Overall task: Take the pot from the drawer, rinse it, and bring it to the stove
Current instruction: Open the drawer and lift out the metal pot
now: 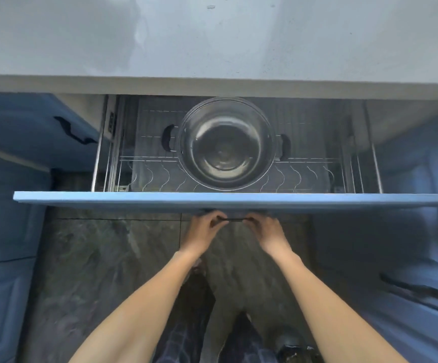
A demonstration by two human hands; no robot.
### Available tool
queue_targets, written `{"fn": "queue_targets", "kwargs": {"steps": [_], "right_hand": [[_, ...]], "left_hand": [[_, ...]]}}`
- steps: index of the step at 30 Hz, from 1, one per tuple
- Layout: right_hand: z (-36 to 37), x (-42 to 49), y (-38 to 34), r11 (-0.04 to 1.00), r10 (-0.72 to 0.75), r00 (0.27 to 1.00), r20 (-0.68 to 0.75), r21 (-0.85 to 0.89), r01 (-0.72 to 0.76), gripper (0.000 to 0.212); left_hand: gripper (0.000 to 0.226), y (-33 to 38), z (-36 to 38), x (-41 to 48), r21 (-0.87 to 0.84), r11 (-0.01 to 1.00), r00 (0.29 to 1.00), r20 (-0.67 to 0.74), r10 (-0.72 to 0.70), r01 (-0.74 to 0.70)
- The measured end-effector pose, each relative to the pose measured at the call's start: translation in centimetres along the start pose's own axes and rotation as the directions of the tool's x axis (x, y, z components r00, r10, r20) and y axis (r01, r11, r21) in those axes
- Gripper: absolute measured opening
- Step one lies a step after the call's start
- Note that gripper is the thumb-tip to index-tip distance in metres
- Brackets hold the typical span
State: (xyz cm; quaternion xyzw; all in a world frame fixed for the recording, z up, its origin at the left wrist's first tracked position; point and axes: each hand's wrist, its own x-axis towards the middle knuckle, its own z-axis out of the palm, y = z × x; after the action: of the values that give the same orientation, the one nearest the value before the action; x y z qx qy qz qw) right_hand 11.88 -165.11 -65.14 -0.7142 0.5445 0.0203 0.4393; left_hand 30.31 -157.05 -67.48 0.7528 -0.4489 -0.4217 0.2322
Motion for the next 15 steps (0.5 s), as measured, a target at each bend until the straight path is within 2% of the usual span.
{"fn": "queue_targets", "kwargs": {"steps": [5,10,15], "right_hand": [[1.4,-3.6,1.2,0.982,0.062,0.998,0.024,0.178,-0.065,0.018],[2.4,-5.6,1.6,0.992,0.073,0.996,0.057,0.095,-0.078,0.021],[3.1,-7.5,2.0,0.993,0.077,0.996,0.047,0.085,-0.080,0.022]], "left_hand": [[0.015,-1.3,1.7,-3.4,0.006,1.000,1.000,0.022,-0.013,0.013],[0.013,-2.1,3.0,-6.0,0.015,1.000,0.999,-0.017,-0.026,0.027],[0.013,-2.9,3.8,-7.8,0.026,0.999,0.999,-0.035,-0.036,0.037]]}}
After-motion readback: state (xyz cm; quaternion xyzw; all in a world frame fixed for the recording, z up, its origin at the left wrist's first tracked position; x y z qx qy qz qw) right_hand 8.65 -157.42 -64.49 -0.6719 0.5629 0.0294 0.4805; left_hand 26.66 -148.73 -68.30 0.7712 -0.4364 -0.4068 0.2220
